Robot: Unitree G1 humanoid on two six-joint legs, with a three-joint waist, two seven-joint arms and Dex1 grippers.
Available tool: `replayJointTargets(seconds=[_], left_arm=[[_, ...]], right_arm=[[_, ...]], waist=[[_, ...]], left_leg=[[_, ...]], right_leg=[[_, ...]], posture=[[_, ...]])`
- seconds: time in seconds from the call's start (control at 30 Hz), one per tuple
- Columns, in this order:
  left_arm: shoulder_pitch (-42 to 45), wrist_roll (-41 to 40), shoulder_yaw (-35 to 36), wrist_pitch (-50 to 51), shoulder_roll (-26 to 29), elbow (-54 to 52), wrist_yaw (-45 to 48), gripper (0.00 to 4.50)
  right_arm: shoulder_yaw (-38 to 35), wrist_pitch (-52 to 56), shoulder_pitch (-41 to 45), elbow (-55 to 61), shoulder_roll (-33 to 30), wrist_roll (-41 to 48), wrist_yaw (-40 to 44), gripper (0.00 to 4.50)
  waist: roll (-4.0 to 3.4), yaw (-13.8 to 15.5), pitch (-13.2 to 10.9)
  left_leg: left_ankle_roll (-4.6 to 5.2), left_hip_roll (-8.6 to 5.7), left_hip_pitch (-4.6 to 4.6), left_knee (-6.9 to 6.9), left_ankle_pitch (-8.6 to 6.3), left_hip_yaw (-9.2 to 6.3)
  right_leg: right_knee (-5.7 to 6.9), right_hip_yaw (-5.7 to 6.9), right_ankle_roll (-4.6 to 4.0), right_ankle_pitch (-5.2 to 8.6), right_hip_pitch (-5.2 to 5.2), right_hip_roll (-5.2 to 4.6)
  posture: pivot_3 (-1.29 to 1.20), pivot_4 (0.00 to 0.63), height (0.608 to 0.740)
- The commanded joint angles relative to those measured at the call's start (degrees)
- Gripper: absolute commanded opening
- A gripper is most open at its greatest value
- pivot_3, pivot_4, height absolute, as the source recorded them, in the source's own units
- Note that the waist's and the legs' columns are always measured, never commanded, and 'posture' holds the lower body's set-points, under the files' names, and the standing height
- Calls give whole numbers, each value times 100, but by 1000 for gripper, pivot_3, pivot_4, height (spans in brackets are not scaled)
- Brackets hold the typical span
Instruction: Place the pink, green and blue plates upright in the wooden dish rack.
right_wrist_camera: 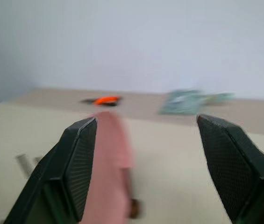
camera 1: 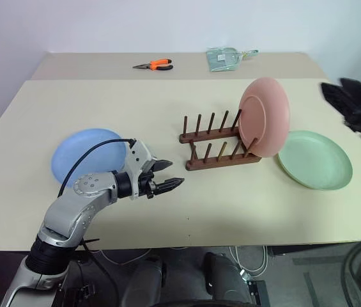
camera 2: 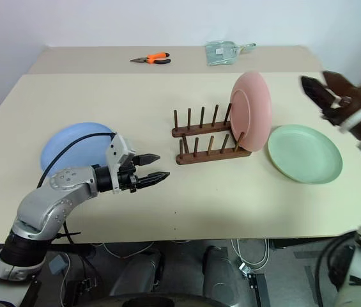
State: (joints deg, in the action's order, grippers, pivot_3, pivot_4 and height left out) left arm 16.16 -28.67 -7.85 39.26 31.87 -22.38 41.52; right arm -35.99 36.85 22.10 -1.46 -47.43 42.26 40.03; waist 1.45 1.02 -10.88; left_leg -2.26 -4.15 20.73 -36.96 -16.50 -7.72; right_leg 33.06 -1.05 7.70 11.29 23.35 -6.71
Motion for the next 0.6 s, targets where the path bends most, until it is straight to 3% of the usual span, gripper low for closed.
replayJointTargets(seconds=[0.03, 0.2, 0.37, 0.47, 0.6], left_arm=[[58, 81, -43, -163, 26, -65, 126, 3163], [198, 236, -193, -245, 18, 113, 295, 3163], [289, 316, -263, -285, -46, 163, 360, 3163], [300, 344, -255, -271, -57, 124, 385, 3163], [257, 347, -217, -250, -47, 59, 370, 3163]], right_arm=[[282, -441, -1195, 619, -308, -705, 449, 4467], [1335, -1117, -2177, 1030, -541, -1822, 613, 4467], [2519, -1826, -1974, 296, -555, -3278, 133, 4467], [2869, -2068, -1688, -109, -431, -3685, -59, 3626], [2961, -2153, -1411, -365, -349, -3878, -184, 1531]], waist=[[-2, -26, 1], [-46, -170, 10], [-44, -177, 9], [-42, -159, 8], [-36, -145, 7]], left_leg=[[1, 0, -2, 1, -1, 2], [1, 6, -23, -1, -2, 34], [1, 7, -26, -2, -2, 37], [3, 4, -20, -2, -2, 35], [4, 4, -22, -4, -2, 29]], right_leg=[[0, 0, 0, 1, -1, 0], [4, -14, 17, 12, -6, -5], [2, -13, 16, 12, -8, -6], [0, -14, 16, 11, -3, -8], [2, -13, 16, 10, -7, -8]], posture=[[0, 150, 740], [0, 150, 740], [0, 150, 740], [0, 150, 740], [0, 150, 740]])
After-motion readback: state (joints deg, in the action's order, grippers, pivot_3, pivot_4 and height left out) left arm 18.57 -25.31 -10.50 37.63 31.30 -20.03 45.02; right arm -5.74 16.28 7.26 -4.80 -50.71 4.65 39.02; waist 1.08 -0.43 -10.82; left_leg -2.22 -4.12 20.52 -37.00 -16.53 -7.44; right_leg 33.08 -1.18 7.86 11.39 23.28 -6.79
